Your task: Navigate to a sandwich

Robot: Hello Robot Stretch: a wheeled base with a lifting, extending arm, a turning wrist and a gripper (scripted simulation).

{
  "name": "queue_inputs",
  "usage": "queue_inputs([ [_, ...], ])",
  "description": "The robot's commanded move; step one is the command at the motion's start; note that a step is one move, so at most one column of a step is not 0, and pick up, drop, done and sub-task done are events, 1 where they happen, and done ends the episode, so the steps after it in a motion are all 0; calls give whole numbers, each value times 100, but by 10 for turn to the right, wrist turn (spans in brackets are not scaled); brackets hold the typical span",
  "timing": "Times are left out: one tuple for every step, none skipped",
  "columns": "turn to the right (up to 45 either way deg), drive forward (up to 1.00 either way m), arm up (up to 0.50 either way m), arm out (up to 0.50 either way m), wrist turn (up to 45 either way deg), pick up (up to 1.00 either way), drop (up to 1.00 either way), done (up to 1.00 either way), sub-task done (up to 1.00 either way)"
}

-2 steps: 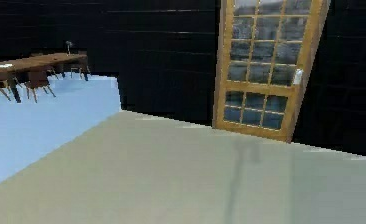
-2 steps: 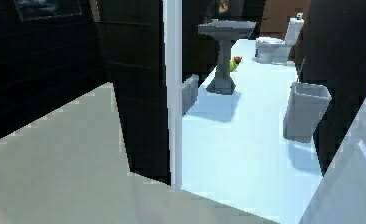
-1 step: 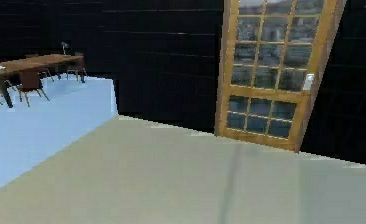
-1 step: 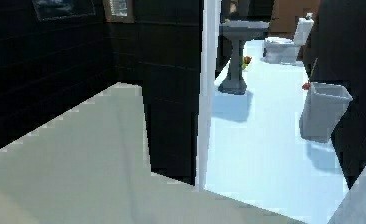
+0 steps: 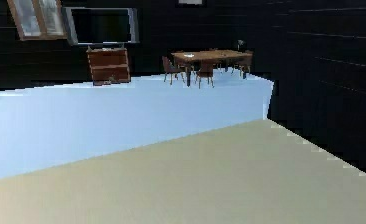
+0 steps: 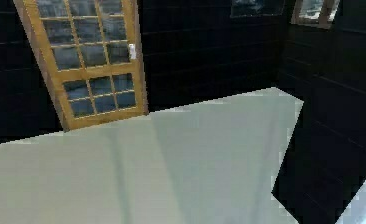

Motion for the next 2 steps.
queue_inputs([
  [-450,0,0,0,0,0,0,0,0],
  [-270,0,0,0,0,0,0,0,0],
])
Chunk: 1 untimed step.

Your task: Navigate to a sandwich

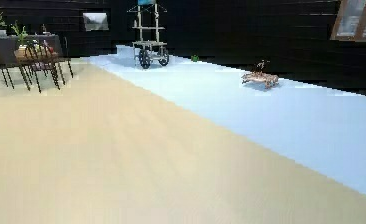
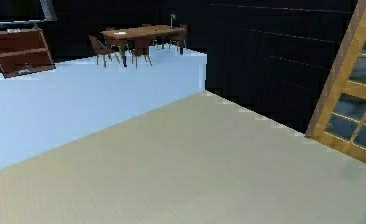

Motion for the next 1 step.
queue_inputs([
  [0,50,0,0,0,0,0,0,0],
])
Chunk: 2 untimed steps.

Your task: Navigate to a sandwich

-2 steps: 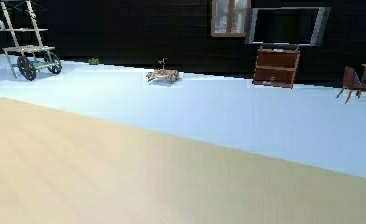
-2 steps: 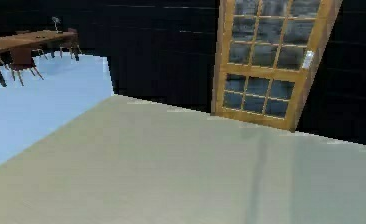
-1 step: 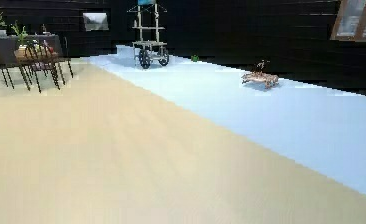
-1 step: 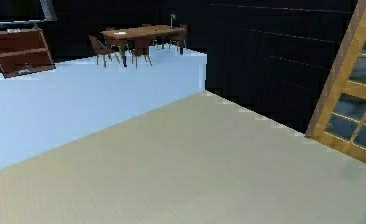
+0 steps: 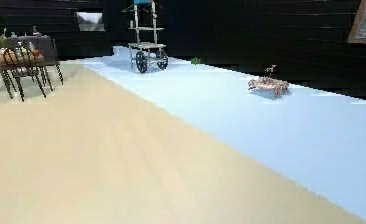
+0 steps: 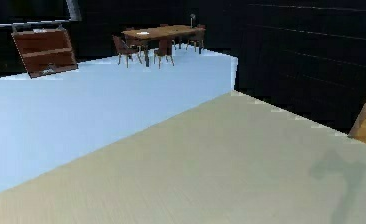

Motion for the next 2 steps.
queue_inputs([
  [-240,0,0,0,0,0,0,0,0],
  [0,100,0,0,0,0,0,0,0],
])
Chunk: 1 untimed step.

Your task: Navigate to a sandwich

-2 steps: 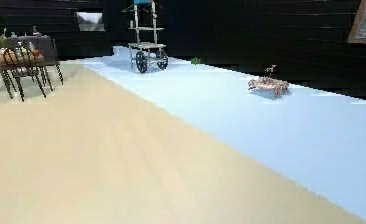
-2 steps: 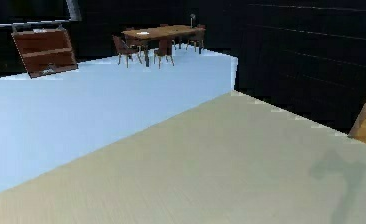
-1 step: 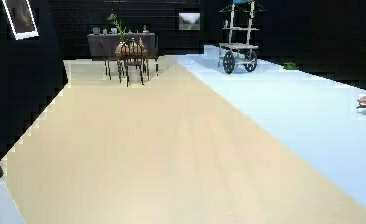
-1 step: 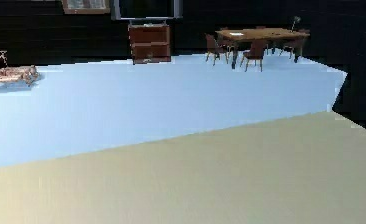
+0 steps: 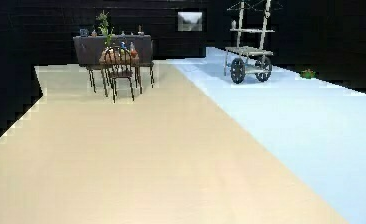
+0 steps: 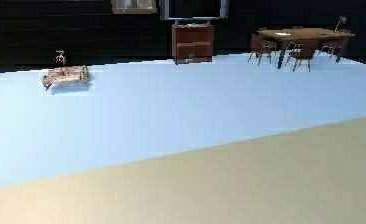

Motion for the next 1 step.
queue_inputs([
  [0,100,0,0,0,0,0,0,0],
])
